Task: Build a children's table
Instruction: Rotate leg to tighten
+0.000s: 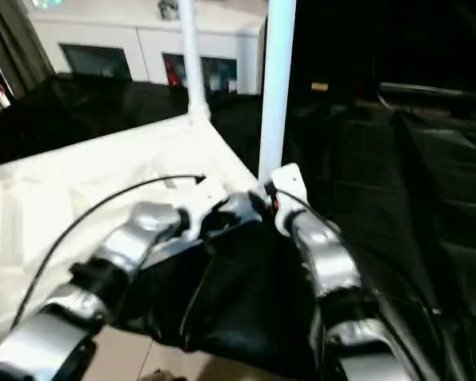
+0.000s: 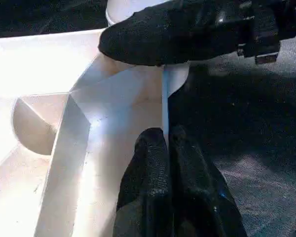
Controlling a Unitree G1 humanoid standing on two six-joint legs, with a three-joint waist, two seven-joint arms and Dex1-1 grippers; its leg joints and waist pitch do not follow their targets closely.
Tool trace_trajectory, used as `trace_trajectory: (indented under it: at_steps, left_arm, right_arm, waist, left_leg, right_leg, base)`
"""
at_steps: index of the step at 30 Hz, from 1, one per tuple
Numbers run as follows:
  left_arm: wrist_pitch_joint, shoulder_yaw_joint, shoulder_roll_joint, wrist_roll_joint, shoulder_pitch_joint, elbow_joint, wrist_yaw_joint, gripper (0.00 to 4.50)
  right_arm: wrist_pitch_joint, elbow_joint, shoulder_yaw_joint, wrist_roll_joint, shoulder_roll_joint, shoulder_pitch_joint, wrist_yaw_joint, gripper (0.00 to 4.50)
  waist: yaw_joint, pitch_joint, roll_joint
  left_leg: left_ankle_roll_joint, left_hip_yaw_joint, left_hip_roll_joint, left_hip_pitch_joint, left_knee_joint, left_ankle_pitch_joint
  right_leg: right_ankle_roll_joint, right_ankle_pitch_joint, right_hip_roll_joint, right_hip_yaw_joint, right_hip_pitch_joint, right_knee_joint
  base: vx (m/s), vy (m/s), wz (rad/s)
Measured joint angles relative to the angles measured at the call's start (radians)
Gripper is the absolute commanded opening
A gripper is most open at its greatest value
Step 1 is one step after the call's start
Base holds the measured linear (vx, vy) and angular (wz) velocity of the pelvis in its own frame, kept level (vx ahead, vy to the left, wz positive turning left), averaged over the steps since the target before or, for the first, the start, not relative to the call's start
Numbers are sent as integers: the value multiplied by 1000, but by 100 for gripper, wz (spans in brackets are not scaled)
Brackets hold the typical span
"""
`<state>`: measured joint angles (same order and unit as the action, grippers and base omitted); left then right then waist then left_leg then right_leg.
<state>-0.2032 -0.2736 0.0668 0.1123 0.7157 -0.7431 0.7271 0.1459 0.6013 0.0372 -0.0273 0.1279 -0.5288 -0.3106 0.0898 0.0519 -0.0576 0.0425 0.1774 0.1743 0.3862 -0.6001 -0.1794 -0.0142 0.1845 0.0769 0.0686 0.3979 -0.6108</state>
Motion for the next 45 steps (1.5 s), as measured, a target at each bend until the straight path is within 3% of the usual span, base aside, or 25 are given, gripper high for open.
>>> trace_trajectory:
  at_steps: [7,14,22,28,38,45]
  left_arm:
    - [6,-1,6,0,0,0,10,0]
    - [43,-20,54,-11,-28,49,131,0]
    - [79,-40,159,-56,-83,133,329,0]
    - [93,-50,225,-89,-130,203,442,0]
    - [89,-51,249,-99,-154,247,493,0]
    - [80,-55,253,-107,-156,251,496,0]
  right_arm:
    - [-22,12,0,-2,-3,-1,-29,393]
    - [-20,-3,29,-22,94,4,-237,393]
    - [-44,-139,106,-58,233,80,-555,393]
    - [-38,-238,128,-111,295,126,-710,393]
    - [-26,-260,141,-129,309,134,-777,305]
    - [-21,-272,148,-129,313,139,-777,272]
  waist:
    - [-1,0,0]
    - [2,1,-1]
    - [17,2,-1]
    - [26,2,-1]
    - [29,3,0]
    - [29,3,0]
  left_leg:
    - [0,0,0,0,0,0]
    - [0,0,0,3,1,0]
    - [0,0,1,3,1,0]
    - [0,0,1,4,1,0]
    - [0,0,1,5,0,0]
    - [0,0,1,5,0,0]
  right_leg:
    - [0,0,0,0,1,0]
    - [1,1,0,1,3,0]
    - [1,1,0,1,3,0]
    - [2,1,0,1,4,0]
    - [2,1,0,1,4,0]
    - [2,1,0,1,4,0]
  base:
    - [0,0,0]
    - [0,0,0]
    - [0,0,0]
    - [0,0,0]
    - [0,0,0]
    - [0,0,0]
